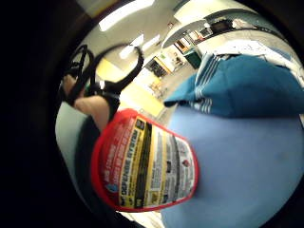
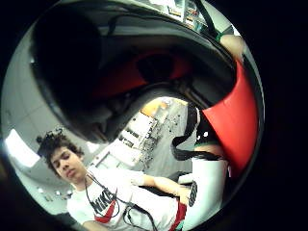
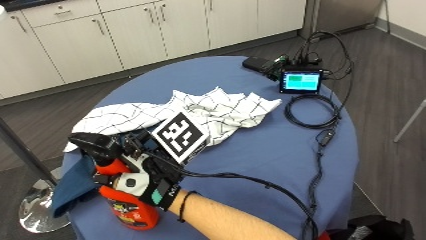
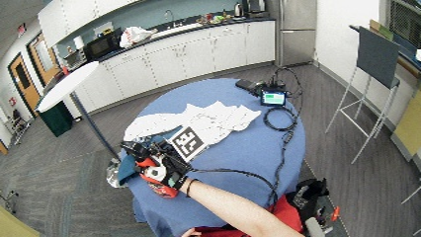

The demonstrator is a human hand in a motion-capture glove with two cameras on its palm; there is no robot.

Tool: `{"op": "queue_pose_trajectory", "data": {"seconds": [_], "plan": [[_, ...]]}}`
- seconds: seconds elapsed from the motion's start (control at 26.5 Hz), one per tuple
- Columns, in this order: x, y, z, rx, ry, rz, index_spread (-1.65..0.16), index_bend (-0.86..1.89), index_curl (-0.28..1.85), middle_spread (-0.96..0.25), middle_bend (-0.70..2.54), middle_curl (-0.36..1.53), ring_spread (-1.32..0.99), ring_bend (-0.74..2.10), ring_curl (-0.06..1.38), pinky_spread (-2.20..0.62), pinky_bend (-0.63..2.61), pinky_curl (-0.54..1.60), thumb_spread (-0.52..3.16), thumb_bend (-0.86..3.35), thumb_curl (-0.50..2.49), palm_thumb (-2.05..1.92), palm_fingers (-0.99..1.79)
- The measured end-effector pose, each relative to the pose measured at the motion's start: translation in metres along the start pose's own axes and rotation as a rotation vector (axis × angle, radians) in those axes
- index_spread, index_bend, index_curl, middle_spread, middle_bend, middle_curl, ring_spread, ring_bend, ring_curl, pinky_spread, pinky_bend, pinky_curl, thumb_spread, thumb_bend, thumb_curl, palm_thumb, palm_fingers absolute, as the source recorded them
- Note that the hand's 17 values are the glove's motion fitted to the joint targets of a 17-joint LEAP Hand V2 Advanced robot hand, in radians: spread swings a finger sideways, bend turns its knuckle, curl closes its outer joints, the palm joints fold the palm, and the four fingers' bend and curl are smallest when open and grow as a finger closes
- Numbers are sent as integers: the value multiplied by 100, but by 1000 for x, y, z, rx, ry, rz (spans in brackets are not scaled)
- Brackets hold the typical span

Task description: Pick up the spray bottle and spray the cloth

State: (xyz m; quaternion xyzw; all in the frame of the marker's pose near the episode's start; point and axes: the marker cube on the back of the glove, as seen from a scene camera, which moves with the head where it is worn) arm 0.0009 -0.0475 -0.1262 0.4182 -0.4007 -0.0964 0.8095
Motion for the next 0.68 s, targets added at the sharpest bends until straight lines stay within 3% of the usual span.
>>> {"op": "queue_pose_trajectory", "data": {"seconds": [0.23,0.38,0.49,0.68], "plan": [[-9,21,-36,32,17,-9,-31,14,19,-9,39,42,-10,51,40,6,47,35,101,-2,58,88,83],[0,42,-96,20,251,-8,-30,17,21,-9,36,41,-10,45,36,6,45,33,105,-2,56,87,86],[20,59,-133,-37,454,58,-30,18,24,-9,37,41,-9,41,34,6,40,31,107,-3,55,84,92],[44,85,-153,-84,545,195,-29,21,28,-8,39,42,-7,28,33,10,32,30,110,-3,52,82,89]]}}
